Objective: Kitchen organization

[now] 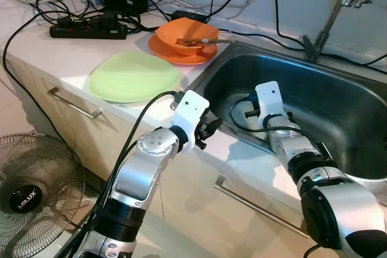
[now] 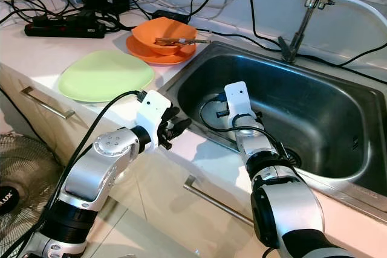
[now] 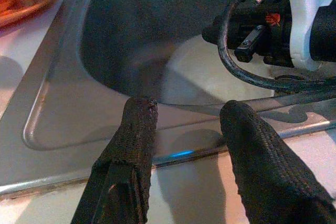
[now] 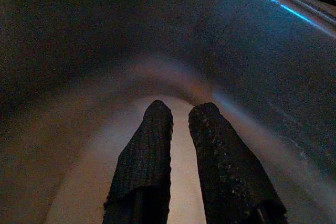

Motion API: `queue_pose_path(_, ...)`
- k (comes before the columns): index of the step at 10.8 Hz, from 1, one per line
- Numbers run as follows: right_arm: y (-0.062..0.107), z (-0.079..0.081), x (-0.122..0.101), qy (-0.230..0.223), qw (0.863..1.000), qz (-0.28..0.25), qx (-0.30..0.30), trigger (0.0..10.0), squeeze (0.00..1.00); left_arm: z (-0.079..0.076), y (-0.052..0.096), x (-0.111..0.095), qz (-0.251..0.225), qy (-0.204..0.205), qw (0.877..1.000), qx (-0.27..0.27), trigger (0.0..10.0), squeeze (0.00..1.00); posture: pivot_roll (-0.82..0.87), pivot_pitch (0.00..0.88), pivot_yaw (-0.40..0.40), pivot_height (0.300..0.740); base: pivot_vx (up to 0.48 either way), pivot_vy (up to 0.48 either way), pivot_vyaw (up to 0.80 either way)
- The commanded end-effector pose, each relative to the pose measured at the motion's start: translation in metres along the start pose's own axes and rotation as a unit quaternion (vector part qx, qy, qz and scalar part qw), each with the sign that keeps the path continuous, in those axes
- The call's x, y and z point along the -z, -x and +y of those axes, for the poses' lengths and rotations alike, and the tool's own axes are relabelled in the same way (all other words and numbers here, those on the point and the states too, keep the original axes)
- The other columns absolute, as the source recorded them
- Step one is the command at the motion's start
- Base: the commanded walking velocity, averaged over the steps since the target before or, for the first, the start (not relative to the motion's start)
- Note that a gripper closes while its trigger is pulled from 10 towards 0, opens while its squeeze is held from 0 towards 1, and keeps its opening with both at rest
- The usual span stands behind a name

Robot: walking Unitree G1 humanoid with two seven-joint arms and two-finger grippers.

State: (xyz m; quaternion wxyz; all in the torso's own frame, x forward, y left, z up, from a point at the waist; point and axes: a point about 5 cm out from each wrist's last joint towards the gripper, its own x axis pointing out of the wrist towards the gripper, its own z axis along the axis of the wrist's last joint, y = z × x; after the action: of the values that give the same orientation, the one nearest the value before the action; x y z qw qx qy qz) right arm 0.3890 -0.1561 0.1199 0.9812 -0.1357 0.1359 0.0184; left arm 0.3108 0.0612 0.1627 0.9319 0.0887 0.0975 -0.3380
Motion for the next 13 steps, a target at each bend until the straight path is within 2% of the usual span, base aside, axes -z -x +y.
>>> queue_pose_path(1, -0.001, 0.002, -0.006, -0.002, 1.0, -0.008, -0.006, 10.0, 0.0, -0.003, 0.001, -0.001, -0.002, 0.0, 1.0, 0.003, 10.0, 0.0, 0.28, 0.021, -0.063, 0.74, 0.0, 0.0, 0.0)
queue_pose_path(3, -0.002, 0.0, -0.015, -0.014, 0.999, -0.03, 0.0, 10.0, 0.0, -0.001, 0.0, -0.004, -0.013, -0.004, 1.0, -0.013, 10.0, 0.0, 0.27, 0.024, -0.062, 0.74, 0.0, 0.0, 0.0)
queue_pose_path(4, -0.002, -0.004, -0.024, -0.026, 0.998, -0.056, 0.009, 10.0, 0.0, 0.004, 0.0, -0.008, -0.024, -0.03, 0.998, -0.04, 10.0, 0.0, 0.27, 0.026, -0.059, 0.74, 0.0, 0.0, 0.0)
queue_pose_path(5, -0.002, -0.006, -0.031, -0.036, 0.996, -0.074, 0.014, 10.0, 0.0, 0.009, 0.001, -0.009, -0.023, -0.073, 0.995, -0.063, 10.0, 0.0, 0.27, 0.026, -0.058, 0.74, 0.0, 0.0, 0.0)
queue_pose_path(6, -0.001, -0.01, -0.039, -0.055, 0.993, -0.099, 0.018, 10.0, 0.0, 0.015, 0.003, -0.009, -0.016, -0.137, 0.986, -0.09, 10.0, 0.0, 0.27, 0.029, -0.057, 0.74, 0.0, 0.0, 0.0)
queue_pose_path(7, 0.0, -0.013, -0.05, -0.097, 0.987, -0.128, 0.016, 10.0, 0.0, 0.027, 0.009, -0.008, 0.002, -0.241, 0.962, -0.128, 10.0, 0.0, 0.27, 0.033, -0.057, 0.74, 0.0, 0.0, 0.0)
queue_pose_path(8, 0.002, -0.009, -0.053, -0.126, 0.981, -0.147, -0.003, 10.0, 0.0, 0.035, 0.013, -0.005, 0.019, -0.287, 0.946, -0.149, 10.0, 0.0, 0.27, 0.036, -0.055, 0.74, 0.0, 0.0, 0.0)
queue_pose_path(9, 0.003, -0.004, -0.052, -0.155, 0.976, -0.152, -0.016, 10.0, 0.0, 0.04, 0.017, -0.002, 0.034, -0.317, 0.933, -0.166, 10.0, 0.0, 0.26, 0.038, -0.054, 0.74, 0.0, 0.0, 0.0)
queue_pose_path(10, 0.005, 0.003, -0.05, -0.173, 0.972, -0.158, -0.031, 10.0, 0.0, 0.044, 0.021, 0.002, 0.044, -0.336, 0.924, -0.179, 10.0, 1.0, 0.26, 0.04, -0.054, 0.74, 0.0, 0.0, 0.0)
queue_pose_path(12, 0.009, 0.015, -0.047, -0.184, 0.969, -0.157, -0.052, 10.0, 0.0, 0.052, 0.028, 0.002, 0.058, -0.352, 0.913, -0.2, 10.0, 1.0, 0.26, 0.042, -0.054, 0.74, 0.0, 0.0, 0.0)
queue_pose_path(13, 0.01, 0.019, -0.045, -0.194, 0.967, -0.154, -0.055, 10.0, 0.0, 0.056, 0.032, -0.002, 0.068, -0.366, 0.903, -0.213, 10.0, 1.0, 0.27, 0.043, -0.056, 0.74, 0.0, 0.0, 0.0)
